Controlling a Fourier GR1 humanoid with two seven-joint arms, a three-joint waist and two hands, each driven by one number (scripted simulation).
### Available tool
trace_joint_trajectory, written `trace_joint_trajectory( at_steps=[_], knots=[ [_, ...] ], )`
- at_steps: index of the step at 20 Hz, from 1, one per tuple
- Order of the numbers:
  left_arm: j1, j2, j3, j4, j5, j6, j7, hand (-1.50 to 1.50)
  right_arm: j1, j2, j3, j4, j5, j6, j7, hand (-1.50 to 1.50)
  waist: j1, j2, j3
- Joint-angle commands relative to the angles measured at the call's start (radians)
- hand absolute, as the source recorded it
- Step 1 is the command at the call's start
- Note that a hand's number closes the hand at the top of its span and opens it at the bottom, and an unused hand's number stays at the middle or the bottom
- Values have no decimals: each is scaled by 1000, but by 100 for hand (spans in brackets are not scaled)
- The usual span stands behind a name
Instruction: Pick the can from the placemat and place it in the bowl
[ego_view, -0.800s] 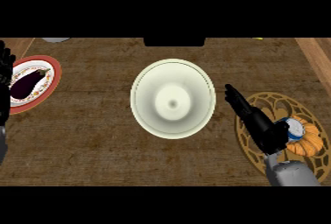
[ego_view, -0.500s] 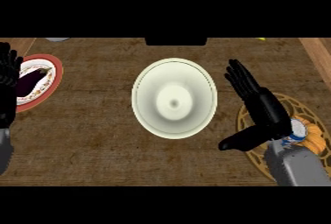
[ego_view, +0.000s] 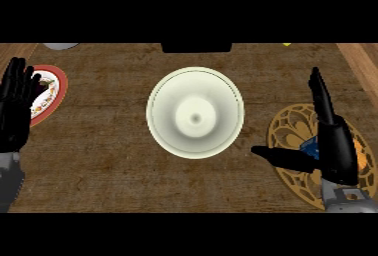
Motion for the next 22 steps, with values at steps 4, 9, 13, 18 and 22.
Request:
trace_joint_trajectory(
  at_steps=[4, 9, 13, 18, 22],
  knots=[
    [36, -14, 8, -54, 13, -6, 23, 0, 180, -145, 51, -281, 290, 28, 281, -150, -6, -6, -1],
    [33, 6, 34, -14, 14, -37, 5, 0, 192, -296, -74, -503, 242, 271, 590, -150, -14, -2, -2],
    [27, -25, 0, -52, -10, 0, 23, 0, 188, -425, -116, -534, 120, 503, 752, -150, -4, 0, -2],
    [23, -30, 20, -17, 1, -35, -11, 0, 143, -491, -122, -570, -77, 704, 933, -150, 17, 8, -1],
    [-14, -57, 10, 18, -18, -23, 6, 0, 178, -531, -164, -603, -188, 803, 1007, -150, 7, 8, 1]
  ],
)
